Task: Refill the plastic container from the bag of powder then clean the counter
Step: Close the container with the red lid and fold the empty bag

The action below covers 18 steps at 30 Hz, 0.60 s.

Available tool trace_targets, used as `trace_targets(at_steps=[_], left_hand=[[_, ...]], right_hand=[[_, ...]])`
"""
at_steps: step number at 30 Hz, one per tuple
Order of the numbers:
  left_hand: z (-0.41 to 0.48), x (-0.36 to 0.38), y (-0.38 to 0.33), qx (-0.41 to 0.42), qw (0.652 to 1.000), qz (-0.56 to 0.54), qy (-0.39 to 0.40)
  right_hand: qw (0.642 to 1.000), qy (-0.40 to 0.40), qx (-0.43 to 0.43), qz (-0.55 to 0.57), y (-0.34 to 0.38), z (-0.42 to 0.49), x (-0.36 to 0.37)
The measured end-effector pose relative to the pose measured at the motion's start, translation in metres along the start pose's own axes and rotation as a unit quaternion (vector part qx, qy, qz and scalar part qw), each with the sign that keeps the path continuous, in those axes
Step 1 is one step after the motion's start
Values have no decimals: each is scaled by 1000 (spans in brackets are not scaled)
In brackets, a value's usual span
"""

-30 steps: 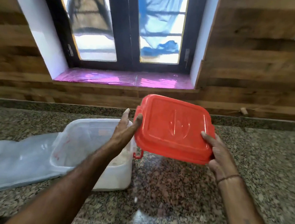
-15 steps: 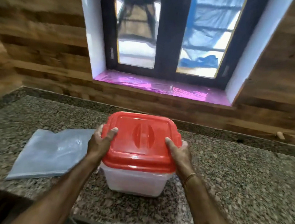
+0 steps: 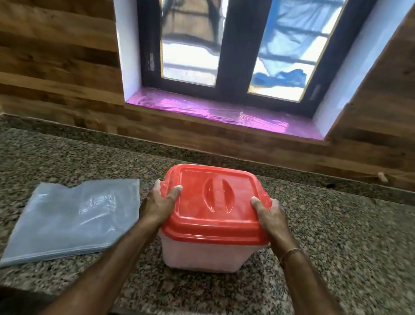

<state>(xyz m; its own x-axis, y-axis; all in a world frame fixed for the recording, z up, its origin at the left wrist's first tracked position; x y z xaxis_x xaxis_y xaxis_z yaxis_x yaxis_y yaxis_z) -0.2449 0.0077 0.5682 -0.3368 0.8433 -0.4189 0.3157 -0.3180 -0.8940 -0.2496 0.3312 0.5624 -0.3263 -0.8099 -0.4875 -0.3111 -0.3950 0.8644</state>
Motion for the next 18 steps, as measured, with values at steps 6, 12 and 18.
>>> trace_targets(at_steps=[6, 12, 18], left_hand=[[14, -7, 4, 13, 1000, 15, 4], [18, 0, 5, -14, 999, -26, 30], [10, 4, 11, -24, 998, -41, 34]], right_hand=[[1000, -19, 7, -12, 1, 4, 10], [998, -43, 11, -44, 8, 6, 14], [994, -49, 16, -99, 5, 3, 13]])
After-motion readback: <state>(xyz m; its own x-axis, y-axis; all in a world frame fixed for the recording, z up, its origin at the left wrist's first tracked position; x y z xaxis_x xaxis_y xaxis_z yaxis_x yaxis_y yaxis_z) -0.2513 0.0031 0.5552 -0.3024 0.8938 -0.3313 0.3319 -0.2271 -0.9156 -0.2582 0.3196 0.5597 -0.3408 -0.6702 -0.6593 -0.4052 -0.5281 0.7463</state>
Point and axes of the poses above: each hand's wrist, its own z-axis towards the middle knuckle, its own x-axis out of the palm, y = z × x, the point moved 6 cm from there along z, towards the middle knuckle, and after that the axes turned 9 degrees about -y, right-handed, at the moved point
